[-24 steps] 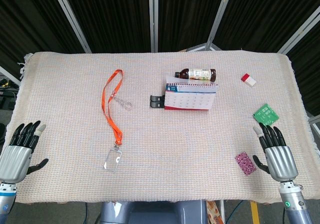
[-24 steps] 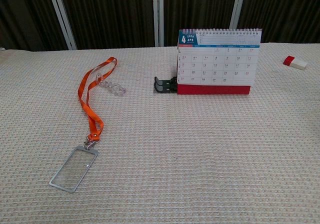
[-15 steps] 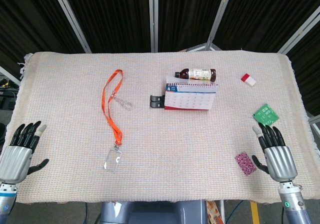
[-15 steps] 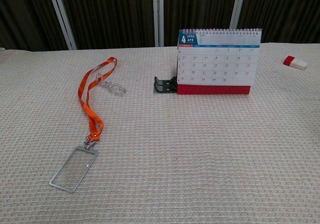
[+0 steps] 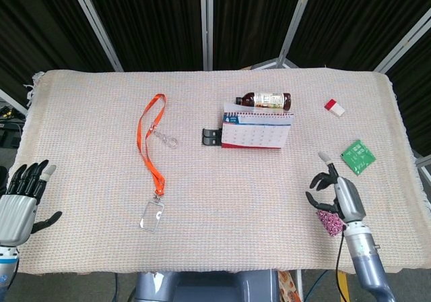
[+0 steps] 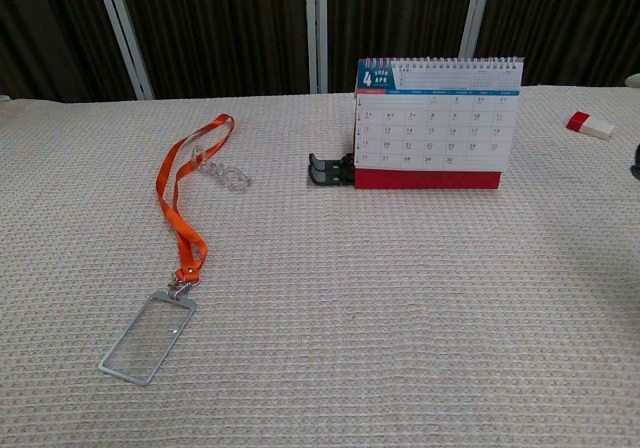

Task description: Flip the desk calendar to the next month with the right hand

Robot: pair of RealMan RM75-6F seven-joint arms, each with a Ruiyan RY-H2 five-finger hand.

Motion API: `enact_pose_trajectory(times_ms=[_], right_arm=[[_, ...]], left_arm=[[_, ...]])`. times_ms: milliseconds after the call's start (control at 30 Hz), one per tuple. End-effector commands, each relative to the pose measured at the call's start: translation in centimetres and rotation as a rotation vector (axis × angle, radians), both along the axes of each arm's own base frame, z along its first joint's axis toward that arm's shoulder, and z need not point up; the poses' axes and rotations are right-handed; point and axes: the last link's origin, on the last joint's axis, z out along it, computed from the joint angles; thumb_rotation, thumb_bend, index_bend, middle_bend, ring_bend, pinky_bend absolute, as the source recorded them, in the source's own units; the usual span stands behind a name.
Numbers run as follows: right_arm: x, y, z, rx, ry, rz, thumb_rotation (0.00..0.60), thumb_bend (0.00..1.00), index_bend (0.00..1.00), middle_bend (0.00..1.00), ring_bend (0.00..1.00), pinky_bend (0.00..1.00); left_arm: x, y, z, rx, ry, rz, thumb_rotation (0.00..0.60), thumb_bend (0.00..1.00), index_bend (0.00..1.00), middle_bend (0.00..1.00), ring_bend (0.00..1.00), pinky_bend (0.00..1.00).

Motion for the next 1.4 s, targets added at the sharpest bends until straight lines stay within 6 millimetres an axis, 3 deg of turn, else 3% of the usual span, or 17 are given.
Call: enact_pose_trajectory(times_ms=[33,400,800,1400], right_arm=[[4.0,-3.6,-2.8,0.155,-0.340,-0.080,0.600,0.29,0.03,0.61,0.61,0.50],[3.9,-6.2,-8.1,0.254,-0.432,-0.211,0.600,0.29,0.03,0.60,0.61,0.50],[3.6,-7.0,-10.9,0.293,-0.460,-0.259,0.600,0.29,0.02,0.59,0.61,0.50],[2.9,-8.8,-11.5,0.252,-0.522,-0.309,0.600,0.30,0.00,0.58,0.61,0.49]], left_arm=[[-0.1,0.1,0.3,0.007,-0.008,0.001,0.600,0.09,0.00,0.00,0.00,0.00],[-0.1,0.3,0.9,0.015,-0.033,-0.006,0.600,0.09,0.00,0.00,0.00,0.00],[-0.2,0.4,1.0,0.013,-0.040,-0.004,0.600,0.09,0.00,0.00,0.00,0.00],[-0.3,0.7,0.8,-0.005,-0.040,0.002,0.600,0.09,0.00,0.00,0.00,0.00]])
